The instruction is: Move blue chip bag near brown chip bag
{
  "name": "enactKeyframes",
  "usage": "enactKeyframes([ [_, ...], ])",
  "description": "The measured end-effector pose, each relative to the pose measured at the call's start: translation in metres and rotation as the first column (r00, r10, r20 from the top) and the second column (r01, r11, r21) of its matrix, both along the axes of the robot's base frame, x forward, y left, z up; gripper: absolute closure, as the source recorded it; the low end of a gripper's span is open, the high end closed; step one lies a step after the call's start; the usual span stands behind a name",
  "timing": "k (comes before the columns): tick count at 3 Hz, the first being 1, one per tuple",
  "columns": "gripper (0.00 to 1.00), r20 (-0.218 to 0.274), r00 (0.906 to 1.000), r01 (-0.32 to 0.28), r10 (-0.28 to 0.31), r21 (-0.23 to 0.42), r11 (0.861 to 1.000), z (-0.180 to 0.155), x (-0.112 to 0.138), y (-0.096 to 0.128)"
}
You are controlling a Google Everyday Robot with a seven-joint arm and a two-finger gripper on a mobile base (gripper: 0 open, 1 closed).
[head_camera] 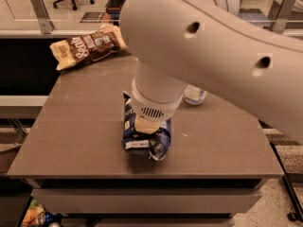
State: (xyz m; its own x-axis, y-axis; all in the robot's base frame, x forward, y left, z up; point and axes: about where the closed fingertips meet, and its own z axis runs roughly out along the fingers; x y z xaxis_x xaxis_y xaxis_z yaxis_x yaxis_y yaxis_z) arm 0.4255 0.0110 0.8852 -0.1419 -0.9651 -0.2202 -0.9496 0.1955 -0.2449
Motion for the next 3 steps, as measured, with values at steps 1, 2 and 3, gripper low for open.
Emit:
enactKeyframes([
  [1,1.0,0.069,0.9975,-0.018,0.02,-0.032,0.999,0.02,0.02,-0.001],
  [2,1.0,0.15,0.9876,-0.041,0.048,-0.05,0.998,0.04,0.05,0.001],
  [3,1.0,0.242,0.9657,-0.086,0.094,-0.042,0.995,0.055,0.09,0.008],
])
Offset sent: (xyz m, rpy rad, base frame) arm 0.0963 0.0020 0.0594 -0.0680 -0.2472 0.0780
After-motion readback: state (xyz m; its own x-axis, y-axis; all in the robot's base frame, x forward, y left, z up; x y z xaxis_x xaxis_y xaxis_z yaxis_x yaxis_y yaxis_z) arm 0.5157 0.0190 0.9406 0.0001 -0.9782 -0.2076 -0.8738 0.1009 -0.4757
